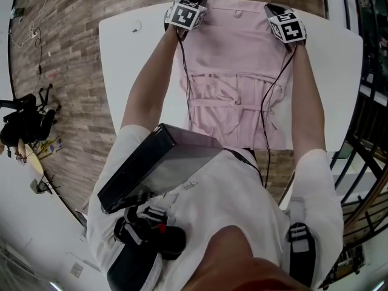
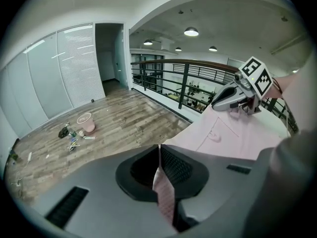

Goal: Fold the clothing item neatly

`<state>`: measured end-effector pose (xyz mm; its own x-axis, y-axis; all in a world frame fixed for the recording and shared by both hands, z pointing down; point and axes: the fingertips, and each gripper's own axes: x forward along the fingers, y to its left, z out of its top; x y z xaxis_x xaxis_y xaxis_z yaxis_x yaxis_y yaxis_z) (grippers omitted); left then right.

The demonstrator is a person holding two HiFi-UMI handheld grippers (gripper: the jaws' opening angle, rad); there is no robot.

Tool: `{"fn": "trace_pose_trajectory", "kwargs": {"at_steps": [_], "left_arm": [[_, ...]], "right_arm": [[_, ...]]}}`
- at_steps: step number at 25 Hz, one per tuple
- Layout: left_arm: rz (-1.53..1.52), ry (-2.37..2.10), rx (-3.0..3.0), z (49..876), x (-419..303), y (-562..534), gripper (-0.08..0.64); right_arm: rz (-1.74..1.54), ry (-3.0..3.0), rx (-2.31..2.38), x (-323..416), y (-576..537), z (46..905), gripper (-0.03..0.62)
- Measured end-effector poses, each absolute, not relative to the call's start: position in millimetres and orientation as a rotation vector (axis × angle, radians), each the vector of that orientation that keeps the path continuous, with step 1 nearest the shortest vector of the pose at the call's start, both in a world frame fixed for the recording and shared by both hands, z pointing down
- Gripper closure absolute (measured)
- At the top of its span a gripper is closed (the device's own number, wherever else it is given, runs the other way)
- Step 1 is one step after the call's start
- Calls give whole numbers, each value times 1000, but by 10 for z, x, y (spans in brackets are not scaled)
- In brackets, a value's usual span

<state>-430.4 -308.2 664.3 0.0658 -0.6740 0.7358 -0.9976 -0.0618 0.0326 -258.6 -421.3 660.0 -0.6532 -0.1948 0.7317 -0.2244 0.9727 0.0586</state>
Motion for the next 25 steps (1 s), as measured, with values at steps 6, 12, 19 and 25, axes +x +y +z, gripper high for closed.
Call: {"fn": "trace_pose_trajectory", "kwargs": {"at_steps": [6, 12, 19, 25], "left_arm": [[684, -1689, 1839, 6450, -4246, -3077, 545], [631, -1739, 1883, 6182, -4235, -2951, 545], [621, -1821, 1910, 5948, -4116, -2614, 545], [696, -1912, 1917, 5955, -3949, -2299, 543]], "right_arm": [[1, -2376, 305, -2561, -4160, 6357, 571], [-60, -2458, 305, -2490, -4026, 6088, 571], [-151, -2494, 306, -2263, -3813, 5894, 571], [-246, -2504, 293, -2157, -3533, 5848, 571]]}}
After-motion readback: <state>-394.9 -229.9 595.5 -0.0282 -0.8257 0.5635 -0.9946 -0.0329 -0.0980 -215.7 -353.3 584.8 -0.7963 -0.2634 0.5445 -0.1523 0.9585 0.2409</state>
